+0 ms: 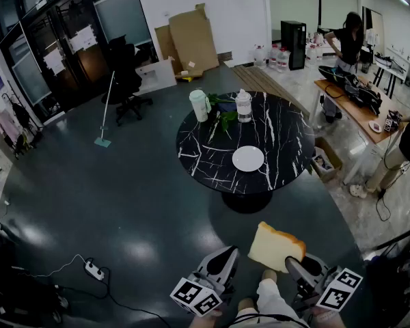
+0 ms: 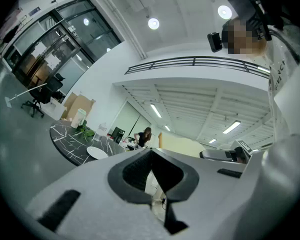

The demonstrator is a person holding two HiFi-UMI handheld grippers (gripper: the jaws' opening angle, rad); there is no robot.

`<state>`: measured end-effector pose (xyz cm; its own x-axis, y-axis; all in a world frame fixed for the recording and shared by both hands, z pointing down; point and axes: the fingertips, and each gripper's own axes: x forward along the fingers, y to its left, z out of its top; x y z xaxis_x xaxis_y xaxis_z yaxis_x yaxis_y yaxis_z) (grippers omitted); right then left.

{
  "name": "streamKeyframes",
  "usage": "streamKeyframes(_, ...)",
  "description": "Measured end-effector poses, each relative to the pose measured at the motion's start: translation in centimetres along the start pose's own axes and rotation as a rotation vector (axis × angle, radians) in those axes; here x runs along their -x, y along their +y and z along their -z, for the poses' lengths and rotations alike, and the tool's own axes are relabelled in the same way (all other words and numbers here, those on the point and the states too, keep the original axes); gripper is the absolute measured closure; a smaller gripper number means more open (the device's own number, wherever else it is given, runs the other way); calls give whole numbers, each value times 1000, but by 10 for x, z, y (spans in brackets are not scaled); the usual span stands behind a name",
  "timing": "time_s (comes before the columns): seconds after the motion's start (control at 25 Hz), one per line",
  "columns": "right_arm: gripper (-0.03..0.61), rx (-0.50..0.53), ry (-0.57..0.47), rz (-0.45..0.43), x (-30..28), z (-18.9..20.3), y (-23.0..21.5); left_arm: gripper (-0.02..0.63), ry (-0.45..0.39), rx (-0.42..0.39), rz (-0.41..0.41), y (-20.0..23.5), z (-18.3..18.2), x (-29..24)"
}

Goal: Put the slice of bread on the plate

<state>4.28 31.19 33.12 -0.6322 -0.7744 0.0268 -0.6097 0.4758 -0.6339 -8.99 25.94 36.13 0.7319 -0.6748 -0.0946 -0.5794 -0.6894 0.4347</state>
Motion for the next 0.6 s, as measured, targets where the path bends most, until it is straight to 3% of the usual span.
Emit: streamKeyframes(0.6,491,-4,43,-106,-84,-49,-55,607,-33,-60,-56,58,-33,-78)
